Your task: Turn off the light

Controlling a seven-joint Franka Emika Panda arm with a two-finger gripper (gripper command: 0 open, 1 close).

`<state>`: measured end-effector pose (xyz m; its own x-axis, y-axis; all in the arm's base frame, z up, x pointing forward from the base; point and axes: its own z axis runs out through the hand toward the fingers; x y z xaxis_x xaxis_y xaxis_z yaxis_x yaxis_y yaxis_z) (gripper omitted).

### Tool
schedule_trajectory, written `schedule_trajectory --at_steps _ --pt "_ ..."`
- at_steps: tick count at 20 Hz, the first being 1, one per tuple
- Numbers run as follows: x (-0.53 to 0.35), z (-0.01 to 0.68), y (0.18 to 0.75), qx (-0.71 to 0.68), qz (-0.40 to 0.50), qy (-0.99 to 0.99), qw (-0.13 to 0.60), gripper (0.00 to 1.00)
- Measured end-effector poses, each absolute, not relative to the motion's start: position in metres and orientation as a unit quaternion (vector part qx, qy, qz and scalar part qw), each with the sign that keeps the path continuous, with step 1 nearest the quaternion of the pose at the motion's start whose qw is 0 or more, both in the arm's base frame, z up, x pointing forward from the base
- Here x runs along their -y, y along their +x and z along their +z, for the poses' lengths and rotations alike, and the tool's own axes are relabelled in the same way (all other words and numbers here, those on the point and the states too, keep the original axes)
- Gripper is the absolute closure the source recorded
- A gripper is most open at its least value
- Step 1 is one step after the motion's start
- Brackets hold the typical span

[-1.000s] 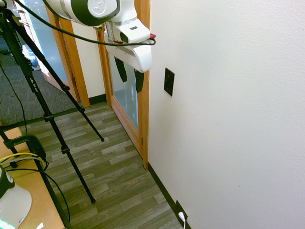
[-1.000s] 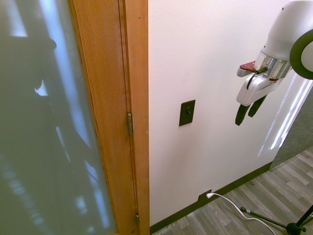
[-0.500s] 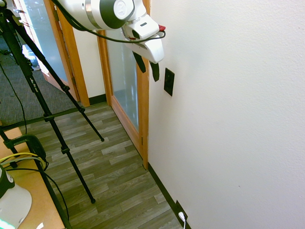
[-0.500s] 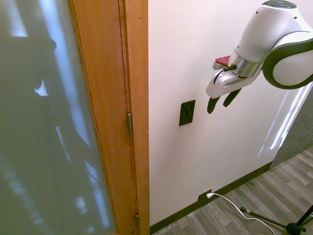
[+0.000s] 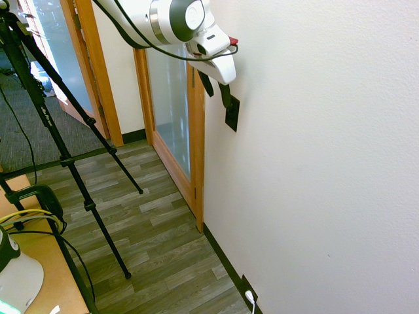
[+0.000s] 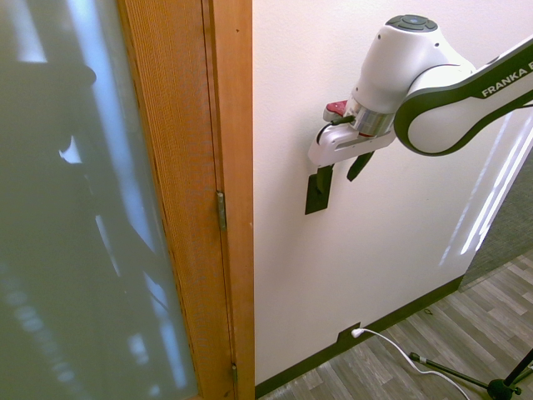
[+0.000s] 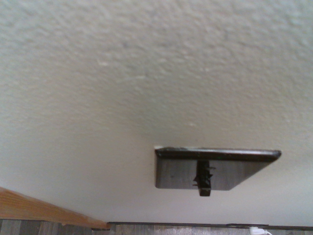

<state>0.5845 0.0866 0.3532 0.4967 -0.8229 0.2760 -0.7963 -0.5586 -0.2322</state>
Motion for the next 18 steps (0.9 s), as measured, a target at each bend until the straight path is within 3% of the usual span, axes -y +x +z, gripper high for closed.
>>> schedule_trajectory --at_steps 18 --pt "-0.089 0.333 0.600 -0.501 -0.205 -0.839 0.052 1.00"
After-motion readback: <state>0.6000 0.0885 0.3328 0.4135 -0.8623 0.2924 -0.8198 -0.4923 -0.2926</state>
